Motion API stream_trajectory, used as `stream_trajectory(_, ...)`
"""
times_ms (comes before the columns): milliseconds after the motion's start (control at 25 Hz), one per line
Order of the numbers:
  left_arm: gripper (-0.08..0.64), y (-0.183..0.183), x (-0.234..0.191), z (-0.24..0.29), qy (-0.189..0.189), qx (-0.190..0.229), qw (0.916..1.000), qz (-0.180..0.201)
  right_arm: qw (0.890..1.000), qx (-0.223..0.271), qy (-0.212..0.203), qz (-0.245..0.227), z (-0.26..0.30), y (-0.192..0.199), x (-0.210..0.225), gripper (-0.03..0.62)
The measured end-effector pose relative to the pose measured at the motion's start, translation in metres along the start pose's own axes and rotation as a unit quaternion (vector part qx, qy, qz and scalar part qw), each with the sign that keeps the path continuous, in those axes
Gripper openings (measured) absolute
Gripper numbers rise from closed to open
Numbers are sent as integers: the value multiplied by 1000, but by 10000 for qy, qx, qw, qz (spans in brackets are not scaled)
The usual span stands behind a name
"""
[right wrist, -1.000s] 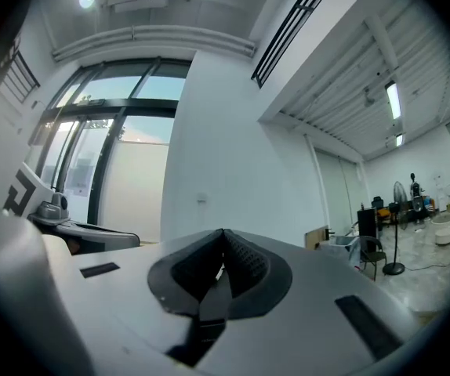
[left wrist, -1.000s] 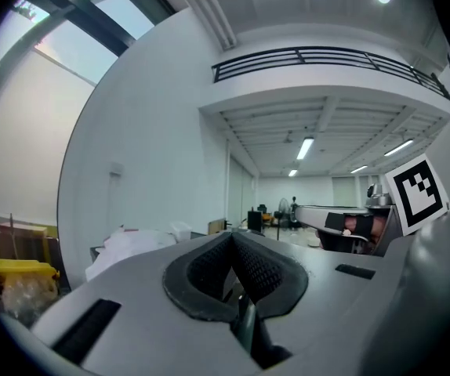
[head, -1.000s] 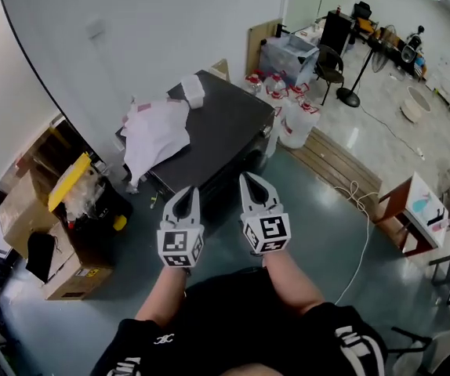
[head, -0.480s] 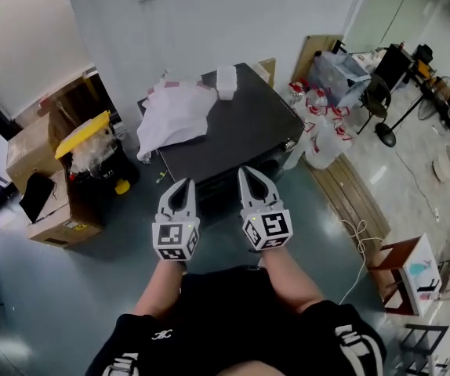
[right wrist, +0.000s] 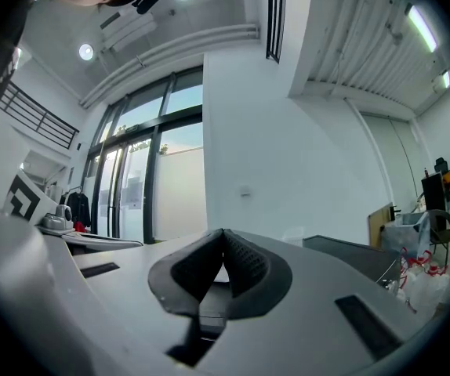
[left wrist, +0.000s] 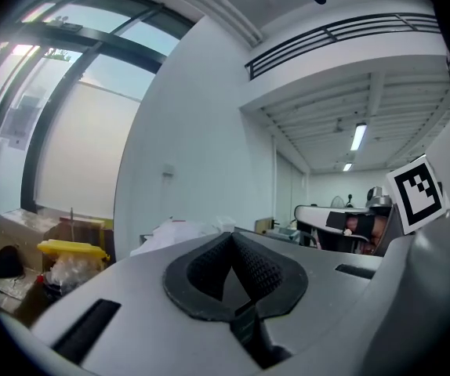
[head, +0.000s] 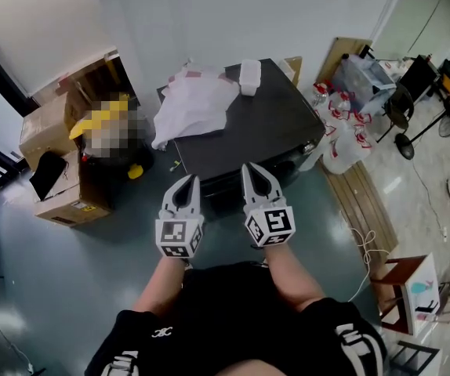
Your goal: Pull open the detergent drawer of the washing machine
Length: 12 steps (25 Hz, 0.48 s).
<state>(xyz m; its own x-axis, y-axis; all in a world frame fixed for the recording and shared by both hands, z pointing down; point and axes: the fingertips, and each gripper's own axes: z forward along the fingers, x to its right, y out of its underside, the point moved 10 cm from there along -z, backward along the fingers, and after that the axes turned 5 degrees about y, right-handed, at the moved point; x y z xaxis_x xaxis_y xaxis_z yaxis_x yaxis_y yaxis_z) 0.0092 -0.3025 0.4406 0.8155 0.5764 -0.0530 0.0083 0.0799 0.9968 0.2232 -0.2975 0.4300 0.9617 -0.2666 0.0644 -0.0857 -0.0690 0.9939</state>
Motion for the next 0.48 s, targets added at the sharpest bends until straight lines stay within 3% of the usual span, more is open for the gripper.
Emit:
stream_trajectory(200, 3, 0, -10, 1, -1, 4, 10000, 50, 9992, 160, -214, 296, 7, 3, -5, 5)
stream_trajectory(240, 3, -1, -11, 1, -1, 6, 10000, 56, 9977, 198, -366, 544, 9, 3, -4, 130)
stream_trajectory(280, 3, -1, -12, 2, 4, 7, 10000, 61, 9942, 224, -523, 910, 11, 4, -1, 215)
stream_trajectory(360, 3, -2, -14, 4, 25, 5, 10000, 72, 9782, 287, -743, 1919, 15, 9, 9, 267)
stream_trajectory(480, 3, -1, -17, 7, 61, -20, 10000, 69, 9392, 241, -729, 3348, 19, 24, 29, 321)
